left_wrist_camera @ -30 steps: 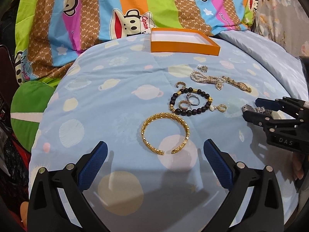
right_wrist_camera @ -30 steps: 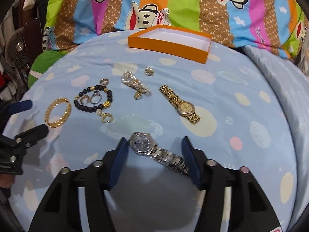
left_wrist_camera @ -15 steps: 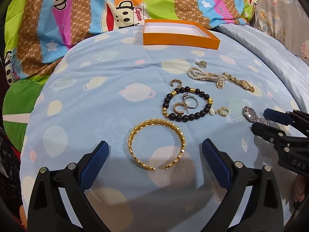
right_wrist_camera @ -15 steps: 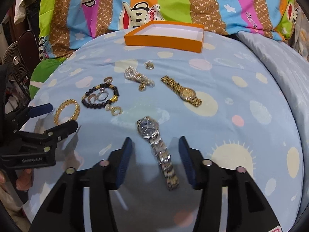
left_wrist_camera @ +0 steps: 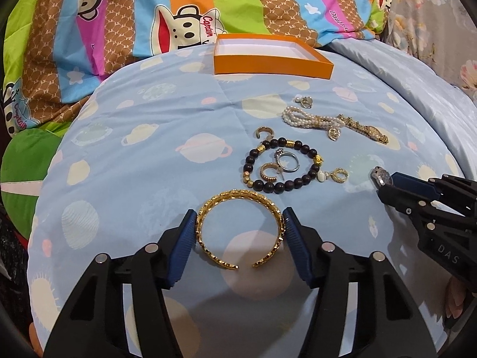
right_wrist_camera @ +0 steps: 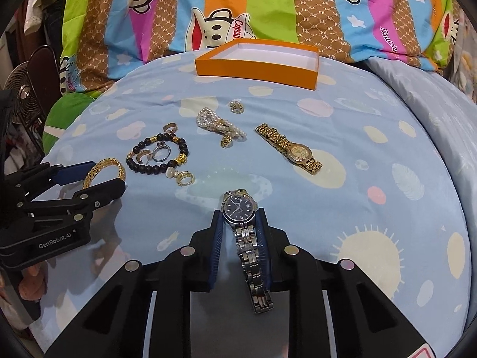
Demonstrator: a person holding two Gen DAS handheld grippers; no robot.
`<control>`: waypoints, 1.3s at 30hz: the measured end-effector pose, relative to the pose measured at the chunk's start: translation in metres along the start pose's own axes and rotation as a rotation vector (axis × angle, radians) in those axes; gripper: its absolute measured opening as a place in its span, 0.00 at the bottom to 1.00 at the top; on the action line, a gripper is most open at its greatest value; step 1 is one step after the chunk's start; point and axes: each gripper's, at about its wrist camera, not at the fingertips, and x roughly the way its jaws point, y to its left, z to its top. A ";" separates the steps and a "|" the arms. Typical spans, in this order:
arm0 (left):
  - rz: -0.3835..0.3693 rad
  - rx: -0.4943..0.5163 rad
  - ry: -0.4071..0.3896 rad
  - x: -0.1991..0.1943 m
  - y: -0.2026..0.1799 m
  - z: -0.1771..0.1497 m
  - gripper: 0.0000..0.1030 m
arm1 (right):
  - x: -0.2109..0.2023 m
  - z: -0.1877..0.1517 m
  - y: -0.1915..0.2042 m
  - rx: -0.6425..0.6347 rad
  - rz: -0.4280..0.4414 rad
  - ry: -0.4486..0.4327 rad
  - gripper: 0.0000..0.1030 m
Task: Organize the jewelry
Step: 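Carry the watch and bangle into the orange box and open both grippers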
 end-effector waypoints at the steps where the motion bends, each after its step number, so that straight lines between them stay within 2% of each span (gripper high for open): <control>1: -0.006 0.000 -0.002 -0.001 0.000 0.000 0.55 | -0.001 -0.001 -0.001 0.007 0.005 -0.001 0.20; 11: -0.059 -0.031 -0.041 -0.027 0.006 0.001 0.55 | -0.019 -0.003 -0.008 0.073 0.019 -0.040 0.20; 15: -0.077 -0.028 -0.066 -0.041 0.011 0.012 0.55 | -0.032 0.008 -0.014 0.086 0.010 -0.078 0.20; 20: -0.055 0.018 -0.109 -0.052 0.015 0.040 0.55 | -0.041 0.035 -0.027 0.093 0.001 -0.125 0.20; 26: -0.024 0.088 -0.181 -0.044 0.010 0.093 0.55 | -0.036 0.086 -0.047 0.092 -0.011 -0.176 0.20; 29: -0.010 0.123 -0.224 -0.028 0.002 0.131 0.55 | -0.024 0.116 -0.059 0.098 -0.012 -0.194 0.20; 34: -0.020 0.117 -0.260 0.014 -0.003 0.188 0.55 | 0.015 0.174 -0.081 0.104 -0.015 -0.208 0.20; 39: -0.052 0.061 -0.244 0.064 0.001 0.238 0.55 | 0.058 0.221 -0.096 0.114 -0.011 -0.197 0.20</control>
